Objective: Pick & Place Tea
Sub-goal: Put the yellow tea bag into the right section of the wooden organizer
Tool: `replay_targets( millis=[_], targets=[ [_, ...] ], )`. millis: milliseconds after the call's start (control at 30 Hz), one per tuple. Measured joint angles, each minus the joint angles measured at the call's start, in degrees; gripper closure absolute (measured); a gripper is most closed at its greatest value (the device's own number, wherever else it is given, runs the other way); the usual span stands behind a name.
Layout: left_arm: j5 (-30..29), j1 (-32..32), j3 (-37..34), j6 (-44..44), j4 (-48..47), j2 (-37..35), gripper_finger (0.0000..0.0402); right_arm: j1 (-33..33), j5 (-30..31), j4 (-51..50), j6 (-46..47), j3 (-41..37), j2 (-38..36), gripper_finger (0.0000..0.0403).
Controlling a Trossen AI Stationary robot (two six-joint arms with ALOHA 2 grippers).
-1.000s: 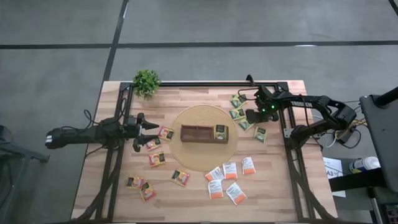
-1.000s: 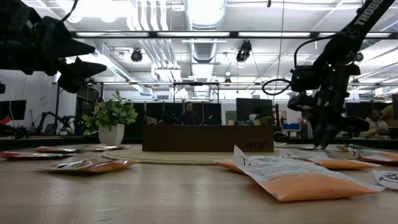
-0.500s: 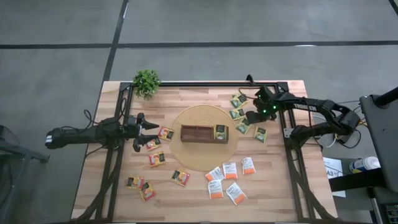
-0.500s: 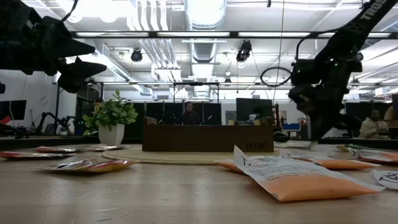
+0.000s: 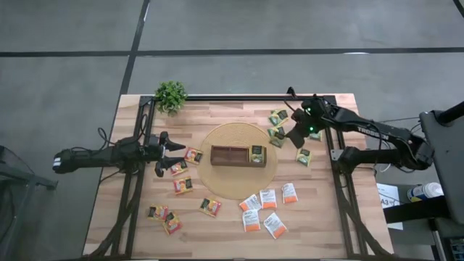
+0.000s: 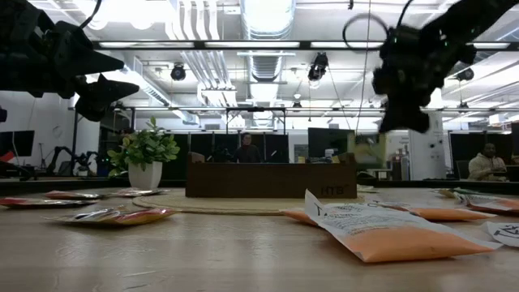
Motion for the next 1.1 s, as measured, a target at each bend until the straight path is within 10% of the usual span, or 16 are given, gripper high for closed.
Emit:
replay_targets(
  millis=[667, 1100],
  targets=[
    [0.0, 0.0, 0.0, 0.0, 0.0, 0.0, 0.0145, 9.4, 4.2, -6.1, -11.2, 22.3, 13.9, 0.0395],
    [0.0, 0.0, 0.0, 0.0, 0.0, 0.0, 0.0145, 17.8, 3.2, 0.3, -7.0, 21.2, 16.8, 0.0395]
  ],
)
